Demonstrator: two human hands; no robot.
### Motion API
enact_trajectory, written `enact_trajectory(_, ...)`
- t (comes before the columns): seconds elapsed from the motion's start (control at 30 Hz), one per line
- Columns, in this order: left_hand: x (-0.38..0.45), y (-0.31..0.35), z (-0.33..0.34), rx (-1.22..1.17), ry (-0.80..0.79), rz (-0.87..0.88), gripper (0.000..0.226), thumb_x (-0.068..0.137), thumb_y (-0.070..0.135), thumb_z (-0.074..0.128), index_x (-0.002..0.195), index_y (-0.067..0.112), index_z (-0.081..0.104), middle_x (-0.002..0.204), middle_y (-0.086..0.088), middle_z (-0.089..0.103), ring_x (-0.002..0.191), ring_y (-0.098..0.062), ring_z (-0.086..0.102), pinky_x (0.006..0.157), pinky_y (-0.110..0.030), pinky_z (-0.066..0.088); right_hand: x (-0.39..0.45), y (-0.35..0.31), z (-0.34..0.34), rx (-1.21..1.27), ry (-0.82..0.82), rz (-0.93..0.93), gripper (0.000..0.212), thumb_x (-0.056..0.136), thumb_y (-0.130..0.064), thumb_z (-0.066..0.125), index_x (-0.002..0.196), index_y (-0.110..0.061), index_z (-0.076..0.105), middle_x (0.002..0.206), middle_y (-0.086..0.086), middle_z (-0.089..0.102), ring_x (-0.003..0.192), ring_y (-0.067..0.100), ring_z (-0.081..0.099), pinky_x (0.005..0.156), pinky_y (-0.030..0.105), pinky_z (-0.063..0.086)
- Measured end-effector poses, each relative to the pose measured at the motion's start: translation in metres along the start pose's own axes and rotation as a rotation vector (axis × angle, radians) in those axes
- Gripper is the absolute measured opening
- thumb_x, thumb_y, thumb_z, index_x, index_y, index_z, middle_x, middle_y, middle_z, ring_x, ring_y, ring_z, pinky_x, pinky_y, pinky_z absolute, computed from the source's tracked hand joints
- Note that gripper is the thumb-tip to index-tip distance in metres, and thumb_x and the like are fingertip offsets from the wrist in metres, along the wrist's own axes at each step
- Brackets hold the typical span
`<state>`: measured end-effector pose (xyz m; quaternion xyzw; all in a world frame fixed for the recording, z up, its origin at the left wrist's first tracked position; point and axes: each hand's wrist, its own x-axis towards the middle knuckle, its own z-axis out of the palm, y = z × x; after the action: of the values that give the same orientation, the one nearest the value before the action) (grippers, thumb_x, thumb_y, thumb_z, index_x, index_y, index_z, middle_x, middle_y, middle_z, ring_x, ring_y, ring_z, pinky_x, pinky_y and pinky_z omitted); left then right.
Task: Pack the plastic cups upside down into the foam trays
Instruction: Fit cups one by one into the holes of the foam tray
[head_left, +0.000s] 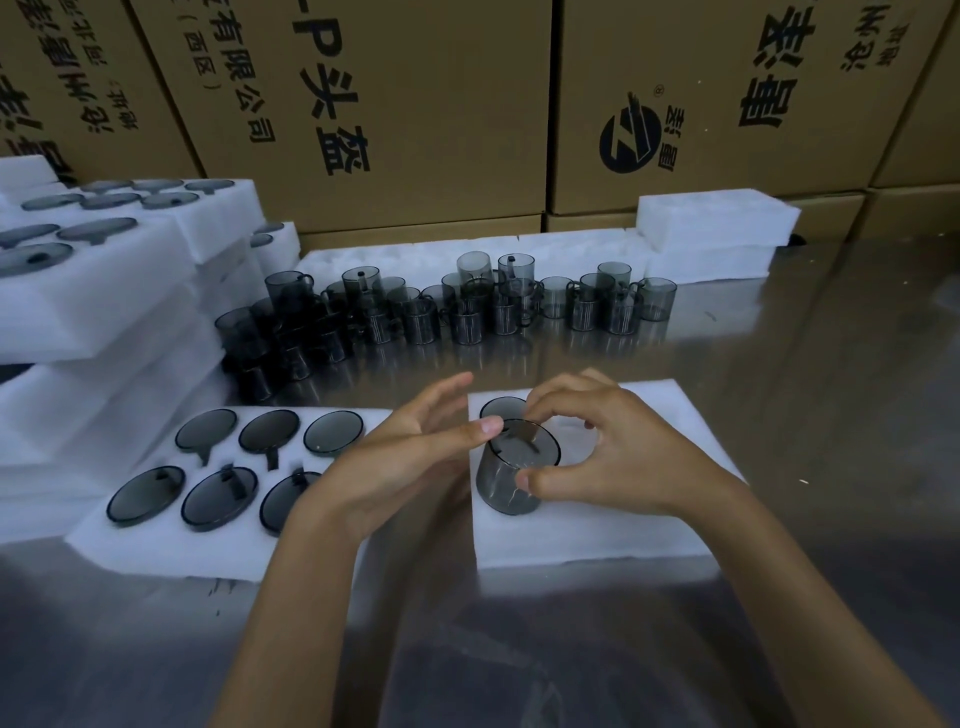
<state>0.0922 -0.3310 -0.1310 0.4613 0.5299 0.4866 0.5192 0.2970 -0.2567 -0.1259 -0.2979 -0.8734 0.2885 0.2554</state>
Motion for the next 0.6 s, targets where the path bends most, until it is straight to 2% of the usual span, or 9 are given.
enact_trajectory(0.17,0.001,-0.001,0.000,-0.006,-0.009,0.007,0.089,0.063,0.046,0.087,0.142,0.039,0.047,0.143,0.015,0.050,0.134,-0.008,0.049,0.115,-0.041,0.039,-0.001,-0.004,-0.001,-0.043,0.027,-0.024,0.039,0.057,-0.058,0.068,0.086,-0.032,0.071,0.105,-0.021,0.061,0.112,0.002,0.046,0.083,0.003,0.030)
enact_trajectory(0.27,0.003,-0.002,-0.001,0.007,-0.013,0.001,0.095,0.062,0.047,0.090,0.145,0.035,0.045,0.139,0.022,0.051,0.132,-0.004,0.050,0.114,-0.039,0.040,-0.002,-0.007,-0.002,-0.106,0.030,-0.035,0.043,0.055,-0.058,0.067,0.087,-0.029,0.071,0.104,-0.021,0.059,0.111,0.003,0.045,0.084,0.004,0.031)
enact_trajectory(0.37,0.004,-0.005,-0.004,0.014,-0.007,-0.009,0.105,0.058,0.051,0.088,0.149,0.027,0.043,0.147,0.018,0.046,0.133,-0.004,0.050,0.112,-0.038,0.042,-0.002,-0.011,-0.003,-0.154,0.019,-0.041,0.048,0.055,-0.061,0.064,0.089,-0.028,0.071,0.103,-0.022,0.057,0.110,0.002,0.045,0.085,0.006,0.033)
enact_trajectory(0.4,0.005,-0.007,-0.005,0.000,-0.031,-0.011,0.096,0.059,0.051,0.088,0.145,0.030,0.049,0.143,0.022,0.049,0.129,-0.003,0.053,0.108,-0.034,0.046,-0.003,-0.012,-0.004,-0.169,0.020,-0.045,0.049,0.054,-0.062,0.063,0.089,-0.028,0.071,0.102,-0.022,0.057,0.110,0.002,0.044,0.085,0.007,0.034)
enact_trajectory(0.43,0.005,-0.007,-0.006,-0.013,-0.075,-0.007,0.076,0.062,0.050,0.087,0.133,0.040,0.060,0.133,0.028,0.056,0.124,0.000,0.057,0.101,-0.028,0.051,-0.003,-0.013,-0.005,-0.192,0.021,-0.052,0.050,0.055,-0.064,0.063,0.089,-0.028,0.071,0.102,-0.022,0.056,0.109,0.003,0.044,0.085,0.008,0.034)
enact_trajectory(0.5,0.005,-0.007,-0.004,-0.007,-0.153,-0.012,0.033,0.069,0.046,0.086,0.098,0.056,0.073,0.113,0.036,0.065,0.115,0.004,0.062,0.087,-0.017,0.054,-0.003,-0.013,-0.006,-0.270,0.023,-0.078,0.050,0.056,-0.066,0.062,0.088,-0.028,0.071,0.100,-0.022,0.054,0.105,0.004,0.044,0.085,0.012,0.037)
enact_trajectory(0.53,0.003,-0.005,-0.003,-0.017,-0.165,-0.023,0.027,0.071,0.043,0.085,0.091,0.057,0.074,0.111,0.036,0.066,0.115,0.004,0.062,0.085,-0.016,0.054,-0.003,-0.014,-0.006,-0.314,0.024,-0.094,0.050,0.057,-0.066,0.062,0.088,-0.027,0.071,0.099,-0.021,0.053,0.102,0.005,0.044,0.085,0.016,0.038)
enact_trajectory(0.6,0.003,-0.006,-0.003,-0.023,-0.177,-0.045,0.027,0.080,0.034,0.083,0.091,0.056,0.074,0.114,0.033,0.067,0.115,0.002,0.063,0.082,-0.016,0.054,-0.004,-0.014,-0.005,-0.371,0.015,-0.107,0.050,0.058,-0.066,0.060,0.087,-0.027,0.071,0.098,-0.020,0.053,0.100,0.006,0.043,0.087,0.022,0.040)
